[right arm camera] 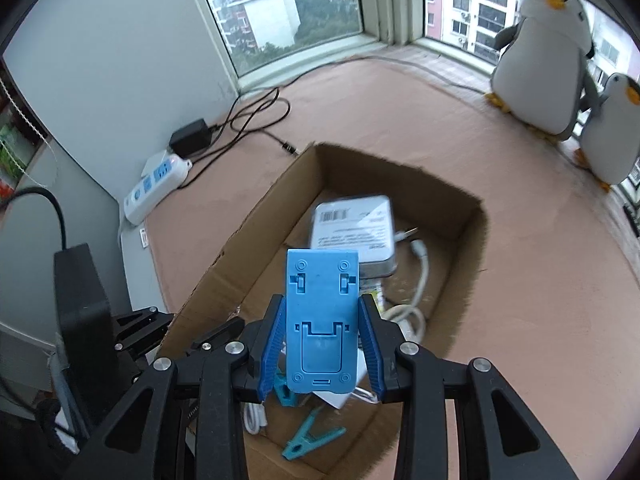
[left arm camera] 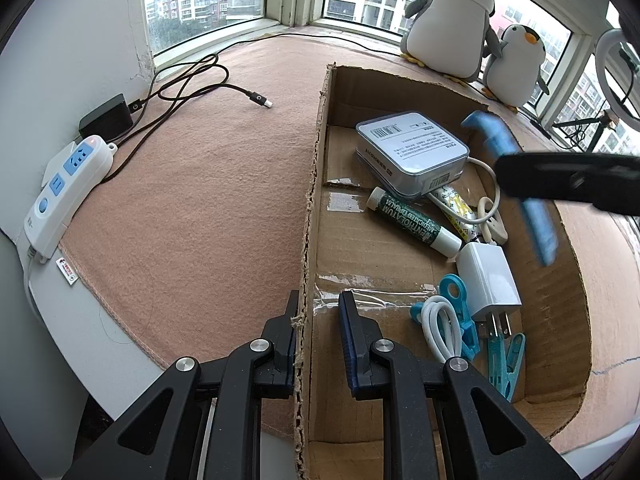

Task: Organize rigid objects
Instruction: 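Carry the blue phone stand into the box and open the right tool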

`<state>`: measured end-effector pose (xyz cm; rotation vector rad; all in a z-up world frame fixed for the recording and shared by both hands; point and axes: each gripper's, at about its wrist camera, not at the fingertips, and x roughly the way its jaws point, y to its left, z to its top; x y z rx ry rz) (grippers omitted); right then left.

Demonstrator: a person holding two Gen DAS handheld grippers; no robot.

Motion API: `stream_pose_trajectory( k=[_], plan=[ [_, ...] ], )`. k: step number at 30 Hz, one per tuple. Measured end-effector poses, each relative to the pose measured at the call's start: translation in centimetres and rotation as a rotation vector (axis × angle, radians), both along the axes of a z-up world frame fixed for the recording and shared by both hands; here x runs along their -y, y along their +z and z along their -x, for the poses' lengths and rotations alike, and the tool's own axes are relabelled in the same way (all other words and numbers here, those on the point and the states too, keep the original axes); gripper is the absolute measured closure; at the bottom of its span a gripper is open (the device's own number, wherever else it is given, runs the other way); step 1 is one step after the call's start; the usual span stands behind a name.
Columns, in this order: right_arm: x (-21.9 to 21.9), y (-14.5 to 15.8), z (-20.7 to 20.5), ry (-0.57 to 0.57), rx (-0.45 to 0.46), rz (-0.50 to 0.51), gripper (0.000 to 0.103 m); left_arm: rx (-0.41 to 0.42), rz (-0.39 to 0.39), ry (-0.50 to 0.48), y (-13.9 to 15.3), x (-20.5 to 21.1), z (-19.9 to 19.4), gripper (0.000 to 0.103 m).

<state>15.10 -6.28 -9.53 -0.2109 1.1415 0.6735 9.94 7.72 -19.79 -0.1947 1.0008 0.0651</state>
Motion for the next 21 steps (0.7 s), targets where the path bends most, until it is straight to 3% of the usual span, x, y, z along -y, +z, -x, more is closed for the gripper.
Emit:
stream_pose_trajectory(
  k=[8, 12, 21],
  plan=[
    [-1.1, -1.4, -0.2, -0.001, -0.014, 0.022, 0.07, 0.002, 0.001, 0.001, 0.0, 0.0, 0.0, 0.084],
    [-0.9, -1.2, -0.4, -0.011, -0.02, 0.005, 0.06, 0.001, 0.003, 0.002, 0.0, 0.0, 0.0, 0.084],
    [-0.4, -1.4, 0.0, -0.017, -0.028, 0.006, 0.059, 0.001, 0.003, 0.002, 0.0, 0.1, 0.0, 0.084]
  ],
)
